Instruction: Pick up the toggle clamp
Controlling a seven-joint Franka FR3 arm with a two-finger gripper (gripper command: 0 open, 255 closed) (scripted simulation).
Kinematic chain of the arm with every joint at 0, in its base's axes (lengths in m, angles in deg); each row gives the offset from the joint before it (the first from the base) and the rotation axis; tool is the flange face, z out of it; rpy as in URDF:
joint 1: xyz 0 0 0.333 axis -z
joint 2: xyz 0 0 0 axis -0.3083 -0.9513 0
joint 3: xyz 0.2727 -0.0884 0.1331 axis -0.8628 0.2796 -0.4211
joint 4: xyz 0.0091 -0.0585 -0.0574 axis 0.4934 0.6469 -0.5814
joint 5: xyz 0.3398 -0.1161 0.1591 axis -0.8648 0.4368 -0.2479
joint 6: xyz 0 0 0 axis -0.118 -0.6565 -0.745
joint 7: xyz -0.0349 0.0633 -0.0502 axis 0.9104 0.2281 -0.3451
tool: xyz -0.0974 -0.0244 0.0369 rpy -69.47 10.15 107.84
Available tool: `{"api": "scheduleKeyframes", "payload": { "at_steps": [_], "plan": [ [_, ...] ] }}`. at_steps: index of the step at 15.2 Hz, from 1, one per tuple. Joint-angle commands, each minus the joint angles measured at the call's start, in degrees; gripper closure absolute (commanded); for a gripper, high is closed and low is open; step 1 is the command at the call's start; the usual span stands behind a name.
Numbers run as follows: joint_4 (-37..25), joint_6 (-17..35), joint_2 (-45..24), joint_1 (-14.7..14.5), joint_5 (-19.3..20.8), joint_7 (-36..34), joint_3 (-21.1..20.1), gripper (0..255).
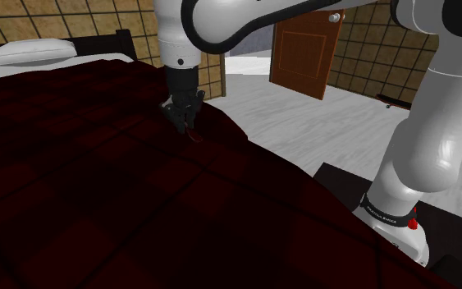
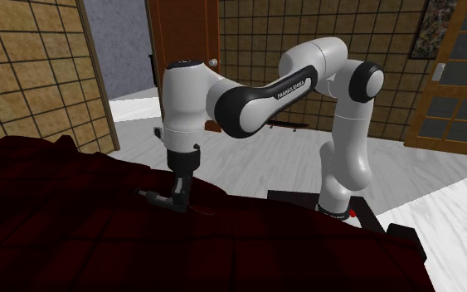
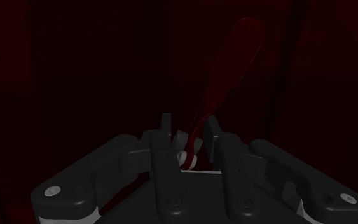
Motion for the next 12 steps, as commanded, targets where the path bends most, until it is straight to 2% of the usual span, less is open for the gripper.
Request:
{"api": "scheduleKeyframes", "payload": {
  "at_steps": [1, 4, 12],
  "plan": [
    [0.02, 0.0, -0.01, 0.01, 0.01, -0.01, 0.02, 255],
    [0.08, 0.05, 0.0, 0.07, 0.0, 0.1, 0.06, 255],
    [-6.2, -6.14, -0.11, -0.02, -0.03, 0.24, -0.01, 255]
  ]
}}
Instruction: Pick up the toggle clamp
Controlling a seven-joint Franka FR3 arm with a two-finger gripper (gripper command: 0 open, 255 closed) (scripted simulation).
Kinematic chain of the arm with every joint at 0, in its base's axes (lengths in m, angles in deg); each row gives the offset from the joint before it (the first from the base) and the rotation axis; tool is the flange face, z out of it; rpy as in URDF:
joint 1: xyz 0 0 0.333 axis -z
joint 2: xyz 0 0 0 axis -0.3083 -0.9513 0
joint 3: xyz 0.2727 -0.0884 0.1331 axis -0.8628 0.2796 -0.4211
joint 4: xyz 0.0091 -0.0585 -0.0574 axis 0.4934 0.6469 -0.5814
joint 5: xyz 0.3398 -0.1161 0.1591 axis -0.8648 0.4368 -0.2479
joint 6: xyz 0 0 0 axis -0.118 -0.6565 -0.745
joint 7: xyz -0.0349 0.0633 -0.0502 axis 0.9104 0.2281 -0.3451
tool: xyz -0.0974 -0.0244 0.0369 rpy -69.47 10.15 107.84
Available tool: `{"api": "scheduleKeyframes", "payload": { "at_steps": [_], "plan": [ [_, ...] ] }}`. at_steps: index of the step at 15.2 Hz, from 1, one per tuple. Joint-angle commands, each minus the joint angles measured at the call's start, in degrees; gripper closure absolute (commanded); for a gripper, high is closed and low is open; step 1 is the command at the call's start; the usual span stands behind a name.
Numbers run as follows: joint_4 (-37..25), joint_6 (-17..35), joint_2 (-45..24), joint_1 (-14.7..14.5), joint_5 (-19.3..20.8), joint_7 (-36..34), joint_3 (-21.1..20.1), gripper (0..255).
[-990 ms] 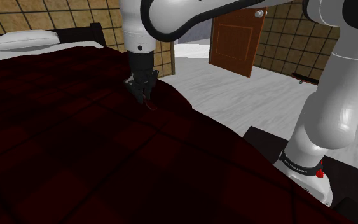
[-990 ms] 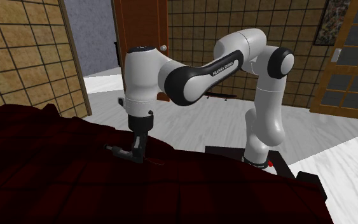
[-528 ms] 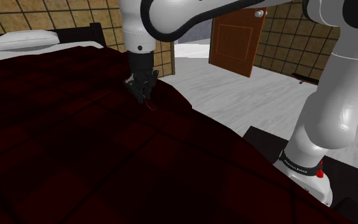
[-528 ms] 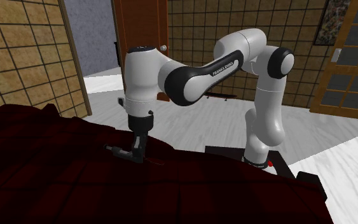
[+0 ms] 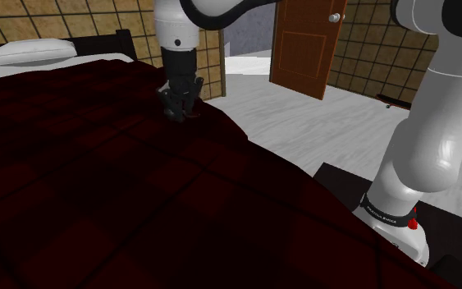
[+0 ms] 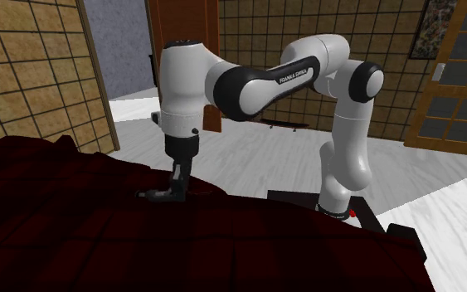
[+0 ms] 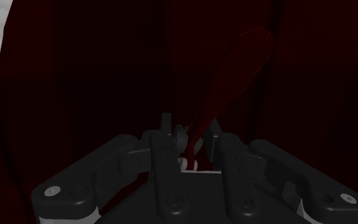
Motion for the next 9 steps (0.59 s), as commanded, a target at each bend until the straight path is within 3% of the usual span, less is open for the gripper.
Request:
{"api": "scheduleKeyframes", "payload": {
  "at_steps": [1, 9],
  "plan": [
    [-1.85, -1.78, -0.11, -0.01, 0.03, 0.07, 0.0, 255],
    [-7.59, -6.76, -0.96, -0.24, 0.4, -0.06, -0.15, 255]
  ]
}}
